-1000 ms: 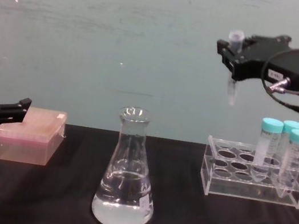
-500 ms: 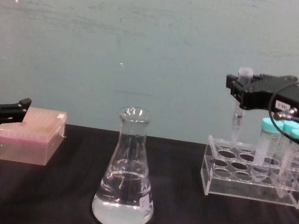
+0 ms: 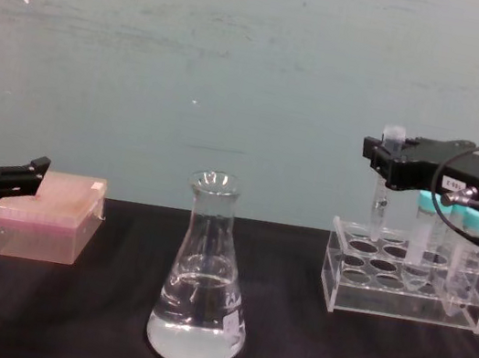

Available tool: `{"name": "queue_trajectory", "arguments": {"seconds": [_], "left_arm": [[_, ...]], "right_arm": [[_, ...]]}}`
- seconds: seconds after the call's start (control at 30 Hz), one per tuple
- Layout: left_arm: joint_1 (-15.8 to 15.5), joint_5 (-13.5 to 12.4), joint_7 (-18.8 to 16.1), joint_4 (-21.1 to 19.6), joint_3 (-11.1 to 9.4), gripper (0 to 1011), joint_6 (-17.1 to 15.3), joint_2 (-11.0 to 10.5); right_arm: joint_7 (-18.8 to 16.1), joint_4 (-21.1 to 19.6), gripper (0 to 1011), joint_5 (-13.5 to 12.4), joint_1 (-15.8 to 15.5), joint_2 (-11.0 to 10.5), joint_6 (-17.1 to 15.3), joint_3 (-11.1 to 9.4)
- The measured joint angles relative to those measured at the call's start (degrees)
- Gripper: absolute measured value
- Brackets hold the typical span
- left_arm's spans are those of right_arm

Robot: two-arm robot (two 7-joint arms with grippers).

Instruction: Pour the liquid from the test tube into the beaker using one hand.

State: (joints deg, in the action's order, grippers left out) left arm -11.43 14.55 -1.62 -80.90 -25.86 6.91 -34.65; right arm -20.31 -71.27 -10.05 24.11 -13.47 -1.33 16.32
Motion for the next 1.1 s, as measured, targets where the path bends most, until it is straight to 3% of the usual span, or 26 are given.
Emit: {"name": "queue_trajectory", "arguments": {"seconds": [1.1], "left_arm": [[0.00, -0.01, 0.00, 0.00, 0.00, 1000, 0.00, 0.00]], "right_arm": [[-2.20, 9.59, 200, -3.01, 4.20, 0.91, 0.71, 1.96]]}}
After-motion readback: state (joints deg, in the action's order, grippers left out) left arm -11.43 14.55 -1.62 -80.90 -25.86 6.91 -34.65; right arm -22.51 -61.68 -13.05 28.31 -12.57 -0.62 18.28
